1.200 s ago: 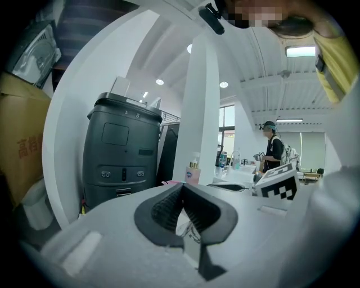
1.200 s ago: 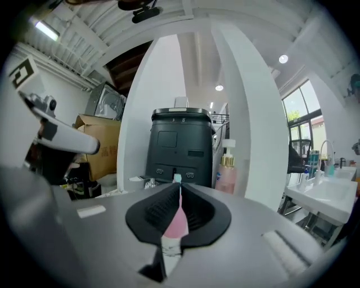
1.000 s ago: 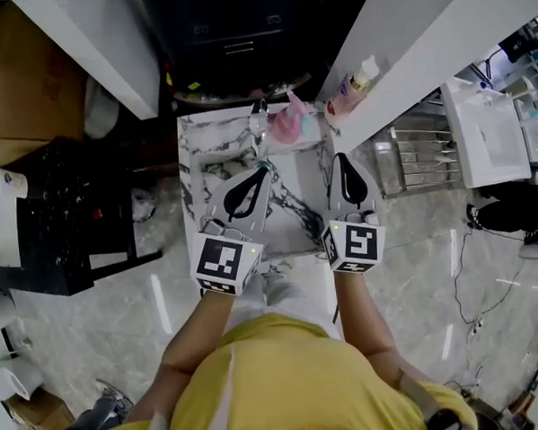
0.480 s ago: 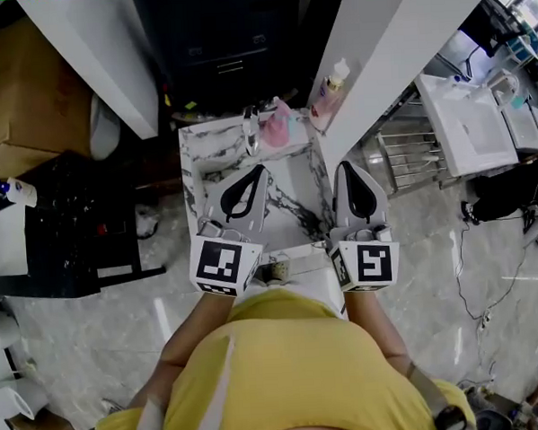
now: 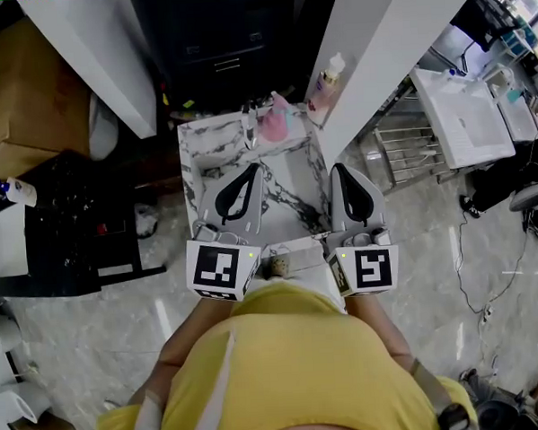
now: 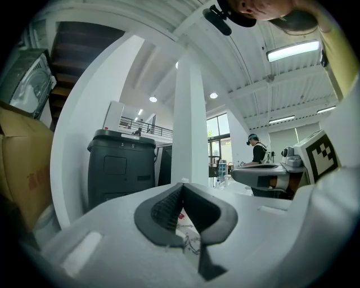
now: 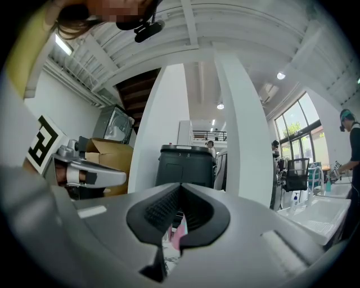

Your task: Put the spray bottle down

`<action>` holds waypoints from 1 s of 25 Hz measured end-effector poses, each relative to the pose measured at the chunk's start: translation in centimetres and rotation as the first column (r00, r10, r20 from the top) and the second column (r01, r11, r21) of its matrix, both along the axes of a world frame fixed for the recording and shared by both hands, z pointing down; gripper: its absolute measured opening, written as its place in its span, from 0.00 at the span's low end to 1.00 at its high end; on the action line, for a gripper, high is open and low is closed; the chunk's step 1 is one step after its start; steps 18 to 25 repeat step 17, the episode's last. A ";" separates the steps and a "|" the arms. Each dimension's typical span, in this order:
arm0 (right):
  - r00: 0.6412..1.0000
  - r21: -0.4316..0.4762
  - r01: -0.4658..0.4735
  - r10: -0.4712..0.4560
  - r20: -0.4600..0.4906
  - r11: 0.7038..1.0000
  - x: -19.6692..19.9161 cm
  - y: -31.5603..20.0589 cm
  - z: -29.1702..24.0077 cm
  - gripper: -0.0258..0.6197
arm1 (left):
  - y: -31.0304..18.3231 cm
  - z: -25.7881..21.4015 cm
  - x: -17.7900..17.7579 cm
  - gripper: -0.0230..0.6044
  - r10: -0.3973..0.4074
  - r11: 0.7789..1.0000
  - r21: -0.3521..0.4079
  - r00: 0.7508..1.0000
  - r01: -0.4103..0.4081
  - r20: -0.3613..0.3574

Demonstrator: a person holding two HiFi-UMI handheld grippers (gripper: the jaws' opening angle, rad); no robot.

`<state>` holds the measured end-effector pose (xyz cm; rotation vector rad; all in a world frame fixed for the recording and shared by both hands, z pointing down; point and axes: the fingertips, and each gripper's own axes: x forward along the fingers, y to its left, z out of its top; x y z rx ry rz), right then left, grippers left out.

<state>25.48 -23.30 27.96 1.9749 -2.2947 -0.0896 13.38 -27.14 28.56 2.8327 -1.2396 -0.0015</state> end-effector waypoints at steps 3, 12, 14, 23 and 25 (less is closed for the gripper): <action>1.000 0.030 0.011 -0.011 0.001 0.999 -0.3 -0.2 -0.5 0.04 | 0.1 0.3 0.0 0.04 0.005 1.000 -0.005 1.000 -0.005 0.001; 1.000 0.011 0.015 -0.015 0.005 1.000 -0.3 -0.5 0.3 0.04 | -0.1 0.9 0.2 0.04 0.017 1.000 -0.015 1.000 -0.017 0.004; 1.000 0.001 0.015 -0.015 0.004 1.000 -0.3 -0.7 0.5 0.04 | -0.3 0.8 0.3 0.04 0.019 1.000 -0.014 1.000 -0.019 0.003; 1.000 -0.035 0.006 -0.006 -0.011 0.999 0.1 -0.9 1.3 0.04 | -0.7 0.6 0.4 0.04 0.023 1.000 -0.008 1.000 -0.023 -0.001; 1.000 -0.035 0.006 -0.006 -0.011 0.999 0.1 -0.9 1.3 0.04 | -0.7 0.6 0.4 0.04 0.023 1.000 -0.008 1.000 -0.023 -0.001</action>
